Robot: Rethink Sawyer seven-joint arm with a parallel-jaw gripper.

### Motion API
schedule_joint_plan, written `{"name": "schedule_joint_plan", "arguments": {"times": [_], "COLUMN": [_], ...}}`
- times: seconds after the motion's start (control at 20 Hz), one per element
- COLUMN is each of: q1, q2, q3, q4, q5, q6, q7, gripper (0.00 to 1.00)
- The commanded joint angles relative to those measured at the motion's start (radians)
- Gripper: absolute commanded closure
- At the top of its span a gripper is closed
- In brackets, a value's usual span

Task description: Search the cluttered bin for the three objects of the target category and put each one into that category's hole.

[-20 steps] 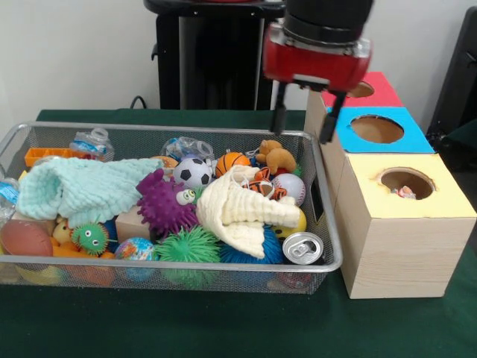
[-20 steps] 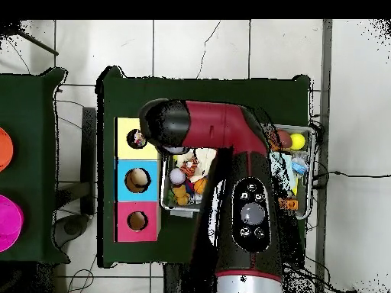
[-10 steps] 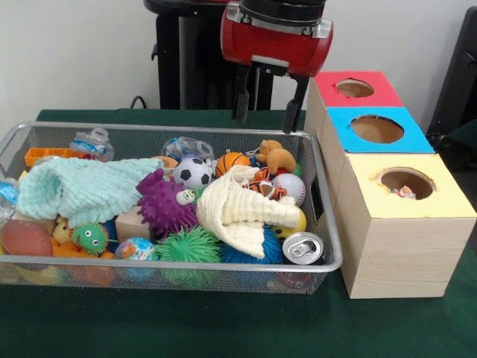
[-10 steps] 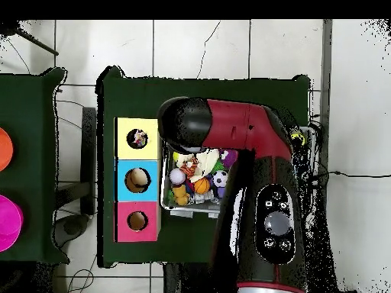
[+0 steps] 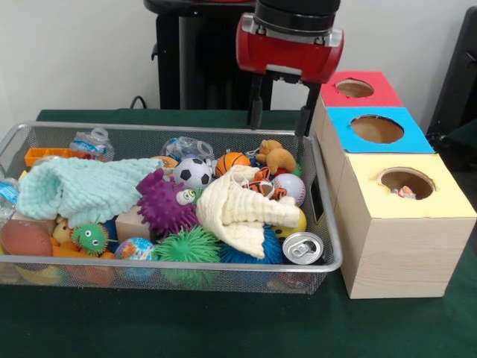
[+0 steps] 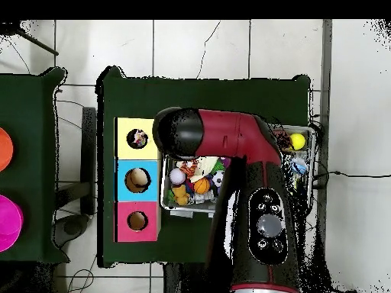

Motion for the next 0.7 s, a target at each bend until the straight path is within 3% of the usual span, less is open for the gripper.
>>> {"name": "schedule_joint_plan", "arguments": {"times": [0.05,0.25,0.3,0.7], "q1": [0.000,-0.003,-0.017,-0.072], "q2": [-0.006,-0.031,-0.035,-0.057], "q3": [0.077,0.077,0.090,0.137], "q4": [0.262,0.311,0.327,0.392], "q5": [-0.083,-0.091,-0.087,-0.086], "q6": [-0.163,-0.203,-0.212,-0.273], "q7": [-0.037,-0.024,-0.030,-0.065], "gripper": [0.00,0.00,1.00,1.00]}}
